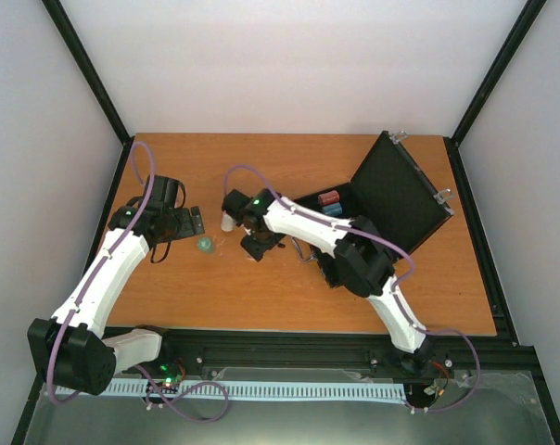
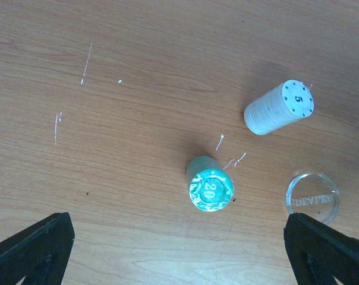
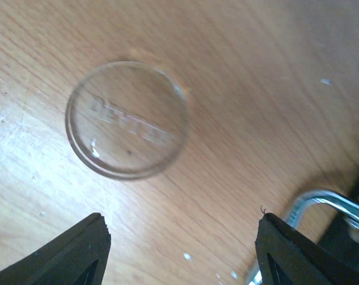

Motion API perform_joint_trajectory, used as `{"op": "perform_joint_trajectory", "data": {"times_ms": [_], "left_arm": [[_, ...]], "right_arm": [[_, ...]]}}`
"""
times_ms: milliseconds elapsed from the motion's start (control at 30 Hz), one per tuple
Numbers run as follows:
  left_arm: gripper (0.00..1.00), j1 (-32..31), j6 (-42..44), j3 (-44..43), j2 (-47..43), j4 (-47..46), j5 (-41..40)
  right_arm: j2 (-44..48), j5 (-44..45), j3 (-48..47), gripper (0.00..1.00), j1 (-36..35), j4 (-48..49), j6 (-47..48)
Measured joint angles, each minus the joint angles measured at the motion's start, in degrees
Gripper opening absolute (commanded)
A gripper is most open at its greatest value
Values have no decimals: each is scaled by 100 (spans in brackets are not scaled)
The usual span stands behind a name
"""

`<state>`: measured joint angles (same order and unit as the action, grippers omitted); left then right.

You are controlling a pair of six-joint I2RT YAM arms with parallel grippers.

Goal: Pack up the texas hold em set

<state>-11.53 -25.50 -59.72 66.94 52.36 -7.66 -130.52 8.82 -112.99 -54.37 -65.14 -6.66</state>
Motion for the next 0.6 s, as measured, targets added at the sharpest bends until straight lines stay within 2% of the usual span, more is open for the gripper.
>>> {"op": "perform_joint_trajectory", "data": {"times_ms": [133,267,300,333,367,600], "left_arm": [[100,0,0,4,0,-2,15],[100,0,0,13,9,-7,39],[100,0,0,13,13,-7,46],[100,0,0,13,22,-9,52],[100,0,0,13,39,-9,63],[100,2,0,13,94,-11,87]], "right_arm": [[566,-11,339,69,269,48,-129],[1167,-87,763,82,710,162,-177],[1231,-87,802,87,791,166,-175],[1266,-90,807,97,861,160,-144],[1272,-103,802,100,890,177,-116],[839,-337,297,100,568,181,-4]]}}
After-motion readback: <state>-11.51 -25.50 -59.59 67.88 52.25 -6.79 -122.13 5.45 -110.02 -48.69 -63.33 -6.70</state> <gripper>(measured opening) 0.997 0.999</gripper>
